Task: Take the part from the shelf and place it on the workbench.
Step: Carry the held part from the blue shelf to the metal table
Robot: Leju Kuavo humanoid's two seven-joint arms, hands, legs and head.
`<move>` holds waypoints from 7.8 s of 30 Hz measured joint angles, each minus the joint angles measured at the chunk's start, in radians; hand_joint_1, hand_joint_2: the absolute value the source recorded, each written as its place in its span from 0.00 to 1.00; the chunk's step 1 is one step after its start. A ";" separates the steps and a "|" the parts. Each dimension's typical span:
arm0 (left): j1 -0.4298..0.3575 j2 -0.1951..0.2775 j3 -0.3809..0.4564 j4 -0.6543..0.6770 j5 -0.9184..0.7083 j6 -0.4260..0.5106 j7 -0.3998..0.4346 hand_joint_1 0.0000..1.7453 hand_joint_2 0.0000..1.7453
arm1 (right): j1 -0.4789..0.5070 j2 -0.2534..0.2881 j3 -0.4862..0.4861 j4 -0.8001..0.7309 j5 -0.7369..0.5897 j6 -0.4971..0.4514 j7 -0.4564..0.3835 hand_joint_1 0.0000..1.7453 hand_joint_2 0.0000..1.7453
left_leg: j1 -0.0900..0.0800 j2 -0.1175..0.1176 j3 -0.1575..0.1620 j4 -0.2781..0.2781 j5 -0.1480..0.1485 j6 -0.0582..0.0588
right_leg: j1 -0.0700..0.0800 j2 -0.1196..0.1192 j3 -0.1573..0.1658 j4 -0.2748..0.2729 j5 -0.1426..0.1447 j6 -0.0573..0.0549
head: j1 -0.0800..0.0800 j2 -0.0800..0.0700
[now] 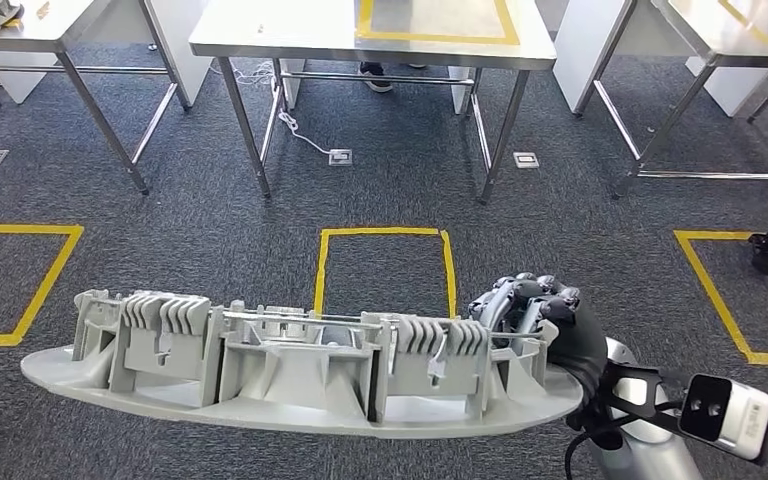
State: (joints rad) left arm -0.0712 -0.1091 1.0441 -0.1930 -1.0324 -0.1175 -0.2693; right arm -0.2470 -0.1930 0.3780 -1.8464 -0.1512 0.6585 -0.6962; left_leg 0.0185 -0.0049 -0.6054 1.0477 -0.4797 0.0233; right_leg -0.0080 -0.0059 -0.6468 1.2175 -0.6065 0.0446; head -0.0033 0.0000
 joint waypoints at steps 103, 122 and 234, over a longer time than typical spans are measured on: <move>0.002 -0.031 -0.001 -0.002 -0.052 0.026 0.003 0.00 1.00 | -0.111 0.057 0.208 0.167 0.089 -0.276 0.000 1.00 1.00 | -0.003 0.000 0.072 -0.009 -0.056 -0.036 | 0.019 0.010 0.022 -0.191 0.167 -0.054 | 0.007 0.000; 0.004 -0.017 0.000 -0.003 -0.053 0.026 -0.006 0.00 1.00 | -0.114 0.060 0.198 0.165 0.070 -0.247 0.000 1.00 1.00 | -0.002 -0.004 0.018 -0.014 0.004 0.004 | 0.008 0.010 0.037 -0.025 0.009 -0.012 | 0.001 0.000; 0.006 -0.003 0.000 -0.008 -0.074 0.024 -0.009 0.00 1.00 | -0.083 0.112 0.150 0.060 0.058 -0.208 0.039 1.00 1.00 | -0.003 0.000 -0.087 0.179 -0.049 -0.054 | 0.007 0.013 0.088 -0.184 0.102 -0.073 | -0.002 0.000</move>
State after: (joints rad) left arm -0.0654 -0.1122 1.0437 -0.2007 -1.1067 -0.0939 -0.2786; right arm -0.3302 -0.0814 0.5279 -1.7861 -0.0933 0.4500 -0.6567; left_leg 0.0156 -0.0047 -0.6923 1.2267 -0.5291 -0.0307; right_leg -0.0012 0.0067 -0.5584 1.0331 -0.5041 -0.0280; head -0.0058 0.0000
